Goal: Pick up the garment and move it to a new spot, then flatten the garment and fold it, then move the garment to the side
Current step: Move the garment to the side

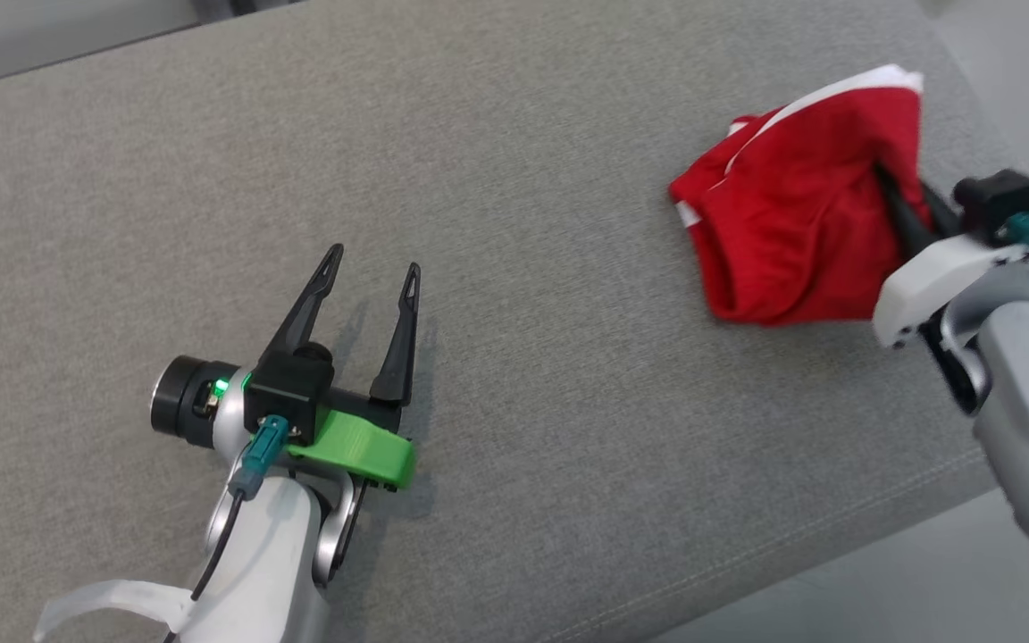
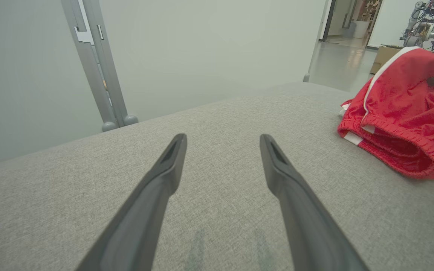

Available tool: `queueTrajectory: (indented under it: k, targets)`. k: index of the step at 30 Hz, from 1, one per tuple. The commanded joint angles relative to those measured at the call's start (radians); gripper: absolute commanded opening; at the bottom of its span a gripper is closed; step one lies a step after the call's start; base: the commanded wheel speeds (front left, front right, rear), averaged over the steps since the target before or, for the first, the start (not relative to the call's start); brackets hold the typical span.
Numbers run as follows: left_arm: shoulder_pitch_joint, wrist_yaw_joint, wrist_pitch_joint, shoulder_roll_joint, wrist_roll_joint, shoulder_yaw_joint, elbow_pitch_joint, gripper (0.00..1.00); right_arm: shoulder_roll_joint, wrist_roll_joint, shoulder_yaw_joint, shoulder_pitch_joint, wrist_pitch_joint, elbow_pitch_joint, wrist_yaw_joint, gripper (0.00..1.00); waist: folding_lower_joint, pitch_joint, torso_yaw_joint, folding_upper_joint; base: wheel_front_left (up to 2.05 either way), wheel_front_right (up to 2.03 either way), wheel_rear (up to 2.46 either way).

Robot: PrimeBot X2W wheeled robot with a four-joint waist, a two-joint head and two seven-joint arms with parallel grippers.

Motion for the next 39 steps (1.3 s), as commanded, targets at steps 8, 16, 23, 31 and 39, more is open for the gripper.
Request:
queueTrajectory:
  k: [8, 16, 23, 31, 39]
  targets:
    - [-0.056, -0.011, -0.003, 0.009, 0.039, 0.01, -0.054, 1.0, -0.137, -0.064, -0.08, -0.204, 0.0, 0.146, -0.001, 0.0, 0.0, 0.241, 0.217, -0.0001, 0.0, 0.0, 0.0]
    - [-0.054, -0.004, -0.003, 0.019, 0.053, 0.023, -0.091, 1.0, -0.245, -0.205, -0.25, -0.292, 0.0, 0.292, -0.002, 0.0, 0.0, 0.284, 0.253, -0.0001, 0.0, 0.0, 0.0]
    - [-0.053, 0.0, -0.001, 0.02, 0.054, 0.033, -0.095, 1.0, -0.271, -0.403, -0.447, -0.282, 0.0, 0.295, -0.002, 1.0, 0.0, 0.285, 0.258, -0.0001, 0.0, 0.0, 0.0]
    - [-0.037, 0.001, -0.001, 0.011, 0.029, 0.028, -0.082, 1.0, -0.197, -0.621, -0.685, -0.214, 0.0, 0.157, -0.002, 1.0, 0.0, 0.208, 0.26, -0.0001, 0.0, 0.0, 0.0]
    - [0.011, 0.006, -0.001, 0.005, -0.002, 0.034, -0.053, 1.0, -0.057, -0.538, -0.559, -0.14, 0.0, -0.028, -0.002, 1.0, 0.0, 0.077, 0.255, -0.0001, 0.0, 0.0, 0.0]
